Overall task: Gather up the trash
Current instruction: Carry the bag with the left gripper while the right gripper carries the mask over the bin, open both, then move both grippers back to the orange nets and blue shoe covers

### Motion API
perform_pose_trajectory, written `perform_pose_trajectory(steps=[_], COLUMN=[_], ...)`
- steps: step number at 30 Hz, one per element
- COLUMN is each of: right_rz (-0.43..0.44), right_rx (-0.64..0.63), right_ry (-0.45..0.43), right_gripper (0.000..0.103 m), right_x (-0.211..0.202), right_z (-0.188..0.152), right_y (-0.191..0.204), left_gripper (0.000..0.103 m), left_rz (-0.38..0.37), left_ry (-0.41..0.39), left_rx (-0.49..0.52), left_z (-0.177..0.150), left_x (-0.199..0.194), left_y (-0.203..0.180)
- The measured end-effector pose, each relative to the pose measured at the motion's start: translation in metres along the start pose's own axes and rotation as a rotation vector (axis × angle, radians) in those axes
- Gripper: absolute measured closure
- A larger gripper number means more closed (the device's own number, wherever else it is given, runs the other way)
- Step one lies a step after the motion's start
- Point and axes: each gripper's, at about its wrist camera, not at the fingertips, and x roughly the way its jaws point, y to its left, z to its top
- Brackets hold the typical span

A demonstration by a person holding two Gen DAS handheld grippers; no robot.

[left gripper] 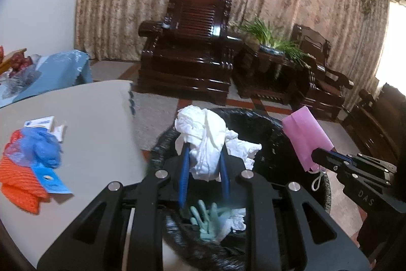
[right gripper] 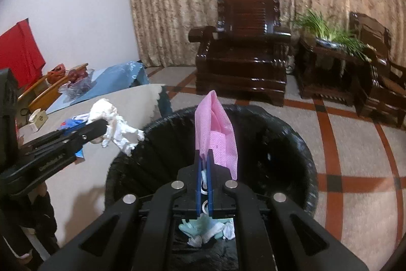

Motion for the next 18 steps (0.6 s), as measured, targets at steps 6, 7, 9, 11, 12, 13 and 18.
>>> perform_pose_trajectory(steps=[6,7,9,11,12,13,18], right_rz=[-0.023,-0.026,-0.046,-0.068,-0.078,-0.087,-0.125], right_rx=[0.035,0.041,0.049,0.043,0.041,0.043,0.051], right_ry=[0.034,0.041,0.055,0.06,0.06,0.06,0.033], right_gripper=[0.099,0.097,0.096,0.077,0.07,0.059,0.018], right_x=[0.006,0.007,0.009,0.01,0.009,0.008,-0.001], right_z=[-0.011,-0.014,-0.018,-0.022,-0.024,-0.025,-0.027], right_y=[-0.02,-0.023,-0.029,-0.03,-0.031,-0.032,-0.035], left_gripper=[0.081,0.077,0.063,0.048,0.043,0.039,0.025], left_rz=[-0.04,-0.047,-0.063,-0.074,-0.078,-0.081,-0.053], left_ry=[0.04,0.05,0.061,0.057,0.055,0.05,0.012], left_rx=[0.026,0.029,0.03,0.021,0.017,0.013,0.014], left_z=[-0.005,-0.007,-0.01,-0.011,-0.011,-0.01,-0.007], left_x=[0.023,0.026,0.031,0.032,0.031,0.031,0.019], left_y=[-0.018,-0.02,-0.022,-0.021,-0.02,-0.02,-0.012])
